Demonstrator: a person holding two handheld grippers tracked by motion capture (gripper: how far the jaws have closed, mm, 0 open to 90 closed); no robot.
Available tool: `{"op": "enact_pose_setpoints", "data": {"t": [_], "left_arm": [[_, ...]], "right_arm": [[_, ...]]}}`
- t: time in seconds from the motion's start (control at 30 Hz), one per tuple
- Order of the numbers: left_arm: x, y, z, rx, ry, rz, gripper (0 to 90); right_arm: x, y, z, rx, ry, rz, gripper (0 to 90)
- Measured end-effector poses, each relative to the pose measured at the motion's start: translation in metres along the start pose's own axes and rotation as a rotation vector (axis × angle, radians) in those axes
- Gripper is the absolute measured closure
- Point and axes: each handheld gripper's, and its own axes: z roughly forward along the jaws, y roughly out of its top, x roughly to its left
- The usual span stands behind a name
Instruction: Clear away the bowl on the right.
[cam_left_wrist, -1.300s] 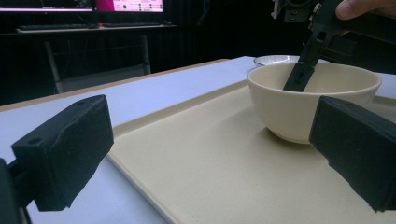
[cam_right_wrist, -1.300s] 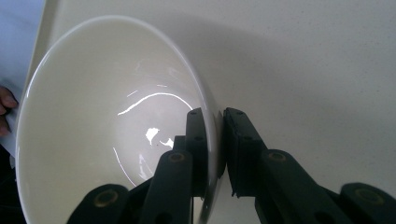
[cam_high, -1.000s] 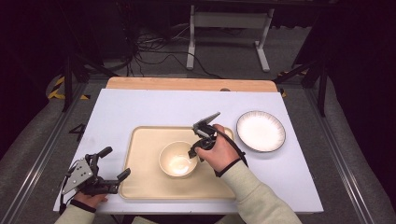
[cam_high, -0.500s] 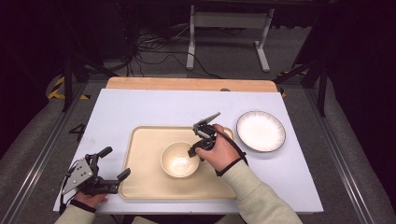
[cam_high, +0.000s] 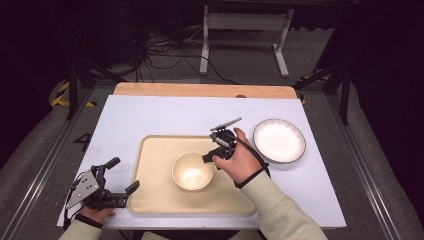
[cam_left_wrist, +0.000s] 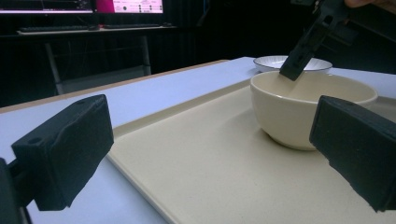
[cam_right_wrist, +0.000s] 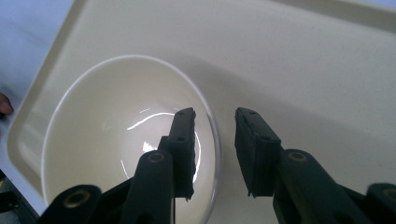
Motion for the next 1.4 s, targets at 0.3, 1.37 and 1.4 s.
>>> {"op": "enact_pose_setpoints", "data": {"t": [0.3, 1.37, 1.4], "left_arm": [[0.000, 0.000, 0.000, 0.000, 0.002, 0.000, 0.2], [0.001, 0.000, 0.001, 0.004, 0.002, -0.008, 0.4], [0.001, 0.000, 0.001, 0.004, 0.002, -0.008, 0.4]], "right_arm": [[0.000, -0.009, -0.022, -0.111, 0.017, -0.087, 65.2], [-0.053, -0.089, -0.071, -0.727, 0.113, -0.536, 26.2], [-0.055, -0.091, -0.071, -0.746, 0.107, -0.544, 25.9]]}}
